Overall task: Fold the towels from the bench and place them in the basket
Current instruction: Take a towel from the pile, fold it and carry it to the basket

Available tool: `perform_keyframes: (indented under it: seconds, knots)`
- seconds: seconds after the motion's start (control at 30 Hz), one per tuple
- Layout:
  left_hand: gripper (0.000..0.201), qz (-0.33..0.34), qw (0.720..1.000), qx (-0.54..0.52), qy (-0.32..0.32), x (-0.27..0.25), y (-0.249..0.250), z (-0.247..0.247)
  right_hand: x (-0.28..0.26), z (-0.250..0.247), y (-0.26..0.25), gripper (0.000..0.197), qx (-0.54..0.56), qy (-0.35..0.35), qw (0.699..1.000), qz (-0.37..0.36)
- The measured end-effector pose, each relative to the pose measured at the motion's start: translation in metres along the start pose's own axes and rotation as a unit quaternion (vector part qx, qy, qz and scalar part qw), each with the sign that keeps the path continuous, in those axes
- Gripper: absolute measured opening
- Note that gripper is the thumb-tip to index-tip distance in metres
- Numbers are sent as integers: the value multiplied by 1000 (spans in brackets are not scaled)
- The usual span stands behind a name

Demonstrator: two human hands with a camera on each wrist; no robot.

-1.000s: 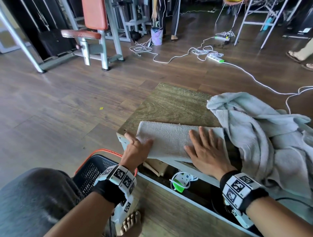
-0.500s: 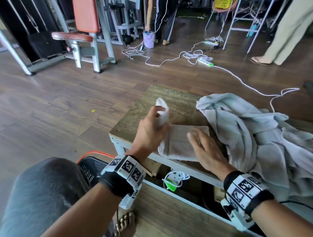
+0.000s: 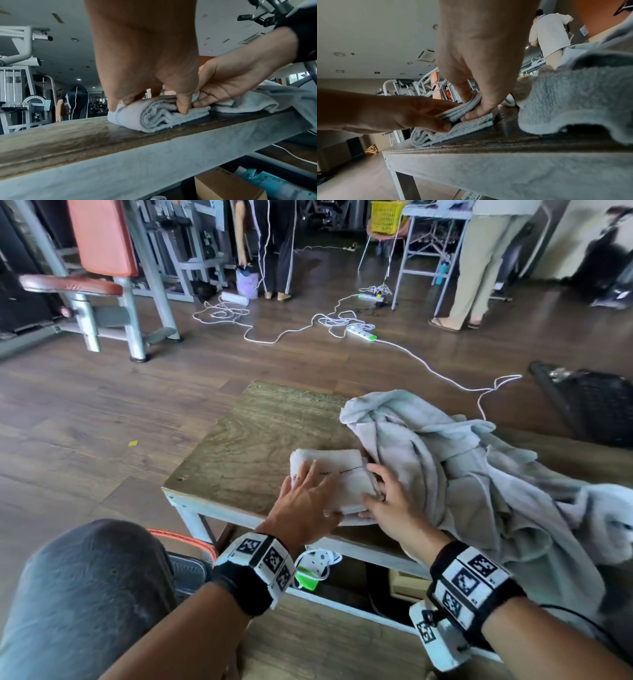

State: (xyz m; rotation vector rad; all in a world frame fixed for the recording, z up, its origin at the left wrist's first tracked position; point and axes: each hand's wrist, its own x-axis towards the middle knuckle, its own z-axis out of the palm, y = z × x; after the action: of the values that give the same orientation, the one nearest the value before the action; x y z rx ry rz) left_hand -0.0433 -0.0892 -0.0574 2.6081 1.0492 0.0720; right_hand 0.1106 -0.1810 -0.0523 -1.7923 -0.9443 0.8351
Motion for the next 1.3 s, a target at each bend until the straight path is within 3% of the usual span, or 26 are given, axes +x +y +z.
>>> perform_keyframes:
  seconds: [0.27,0.47,0.73,1.1,1.3]
  knots:
    - [87,-8,1000,13,-12,2,0,6,-9,-6,3,29,-62,47,996,-48]
    - [84,-5,1000,20,-10,1,0,9,-8,-6,5,21,-79,30,996,-16]
    - [62,30,999,-33,-26,-5,-2,4,-3,-6,4,13,-50,13,998,20]
    - [80,17,1000,-3,-8,-3,-10,11,-6,-14,-2,17,-190,-10,981,20]
    - [72,40,999,-8,-23,-5,-7,11,-9,-12,1,19,-246,-30,969,11]
